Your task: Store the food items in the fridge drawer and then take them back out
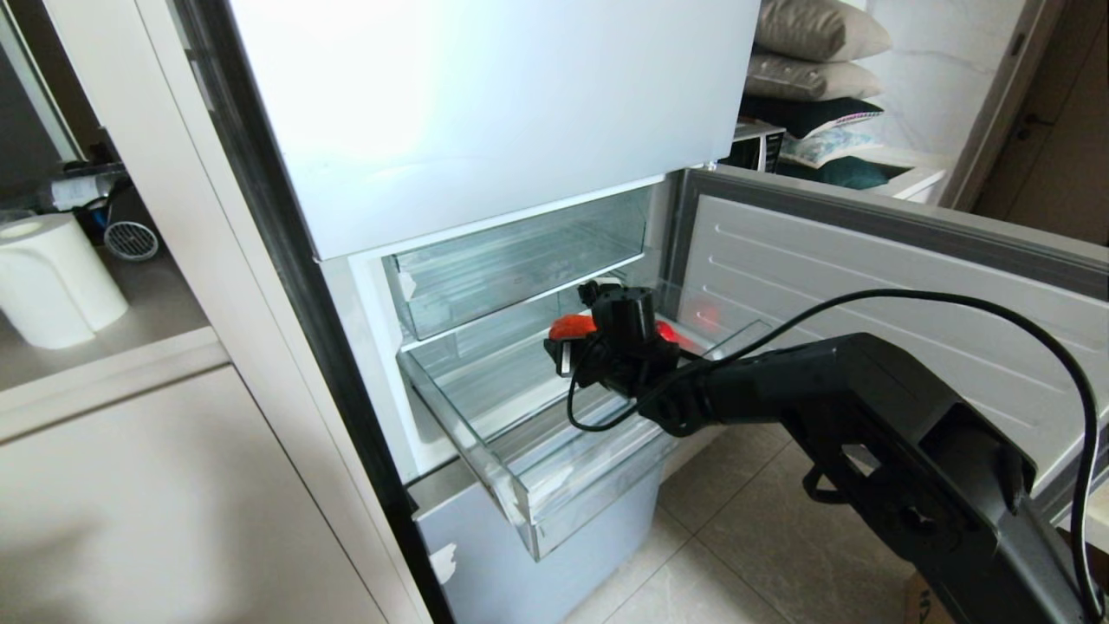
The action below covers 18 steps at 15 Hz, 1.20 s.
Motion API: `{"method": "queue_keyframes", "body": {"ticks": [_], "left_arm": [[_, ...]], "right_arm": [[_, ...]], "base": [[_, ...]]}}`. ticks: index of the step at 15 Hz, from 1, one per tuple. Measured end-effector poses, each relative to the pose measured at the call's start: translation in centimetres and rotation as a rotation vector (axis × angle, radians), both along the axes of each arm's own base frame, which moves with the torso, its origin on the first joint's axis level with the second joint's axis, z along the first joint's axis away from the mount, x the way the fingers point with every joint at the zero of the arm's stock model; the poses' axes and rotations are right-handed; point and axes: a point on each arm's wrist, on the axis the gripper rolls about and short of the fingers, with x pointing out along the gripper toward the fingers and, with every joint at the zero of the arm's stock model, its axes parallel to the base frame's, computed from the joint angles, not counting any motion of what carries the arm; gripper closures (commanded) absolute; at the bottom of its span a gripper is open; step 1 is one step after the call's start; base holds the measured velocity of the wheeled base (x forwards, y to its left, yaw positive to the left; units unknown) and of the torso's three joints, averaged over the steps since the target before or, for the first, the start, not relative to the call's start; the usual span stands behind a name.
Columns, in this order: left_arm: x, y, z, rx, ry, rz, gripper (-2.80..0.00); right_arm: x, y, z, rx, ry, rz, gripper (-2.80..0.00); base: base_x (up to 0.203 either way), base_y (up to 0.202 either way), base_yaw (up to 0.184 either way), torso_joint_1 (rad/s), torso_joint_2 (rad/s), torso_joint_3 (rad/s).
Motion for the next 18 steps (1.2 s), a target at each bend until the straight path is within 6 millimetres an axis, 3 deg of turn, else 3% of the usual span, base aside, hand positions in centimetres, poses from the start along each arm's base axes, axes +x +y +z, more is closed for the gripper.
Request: {"method": "queue_keyframes", "body": {"ticks": [8,9,18], "left_arm": [[0.0,0.0,0.0,0.0,0.0,0.0,0.0],[0.0,0.0,0.0,0.0,0.0,0.0,0.0],[0.0,0.0,0.0,0.0,0.0,0.0,0.0]], "right_arm": [[0.7,-0.8,-1.0,-0.052,0.073,-0.013,0.0],[0.7,-0.9,-1.0,-0.053,0.076,-0.014,-2.8],[0.9,-1.1,-0.7,-0.041,0.059,-0.016,-2.8]], "base": [[0.0,0.0,0.0,0.0,0.0,0.0],[0.0,0.0,0.0,0.0,0.0,0.0],[0.0,0.0,0.0,0.0,0.0,0.0]]}}
